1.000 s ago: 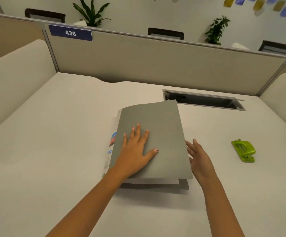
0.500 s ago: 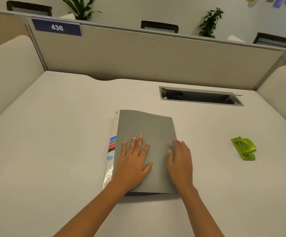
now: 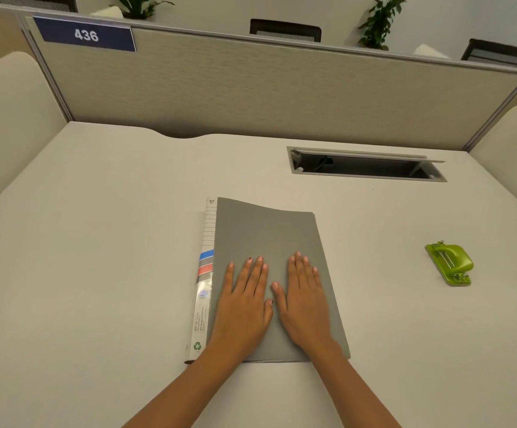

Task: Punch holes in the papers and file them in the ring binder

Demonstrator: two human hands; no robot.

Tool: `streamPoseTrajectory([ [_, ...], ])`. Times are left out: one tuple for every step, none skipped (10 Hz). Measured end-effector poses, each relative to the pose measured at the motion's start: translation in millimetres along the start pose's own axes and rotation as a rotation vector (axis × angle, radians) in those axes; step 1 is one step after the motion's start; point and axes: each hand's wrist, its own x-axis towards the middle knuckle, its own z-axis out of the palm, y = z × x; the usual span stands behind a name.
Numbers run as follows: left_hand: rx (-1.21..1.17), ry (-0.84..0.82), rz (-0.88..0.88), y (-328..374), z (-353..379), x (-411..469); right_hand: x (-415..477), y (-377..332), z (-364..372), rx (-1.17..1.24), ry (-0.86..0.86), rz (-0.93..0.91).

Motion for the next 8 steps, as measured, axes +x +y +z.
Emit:
streamPoseTrajectory([
  [0.001,0.009,0.001,0.4,0.6,1.4,0.3,-0.2,-0.9,-0.004,-0.007,0.0],
  [0.003,0.036,0.005,0.1,0.2,1.4,0.1,-0.4,-1.3,-0.001,-0.006,0.001],
  [0.012,0.054,0.0,0.2,-0.8,0.5,-0.7,-1.8,-2.9,0.022,0.001,0.01],
  [0.015,0.068,-0.006,1.1,-2.9,0.6,-1.3,-1.6,-5.1,0.044,0.005,0.019],
  [0.013,0.057,-0.028,3.4,-5.3,0.7,0.3,-3.4,-11.2,0.059,-0.009,0.023],
  [-0.011,0.072,-0.082,6.6,-9.5,5.5,3.6,-6.6,-17.0,0.079,-0.001,0.019],
  [-0.061,0.016,-0.116,10.5,-19.2,12.2,6.5,-10.0,-25.9,0.142,0.018,0.039],
  [-0.179,0.149,-0.126,9.5,-20.5,24.4,12.6,-13.2,-32.1,0.195,0.053,-0.006],
])
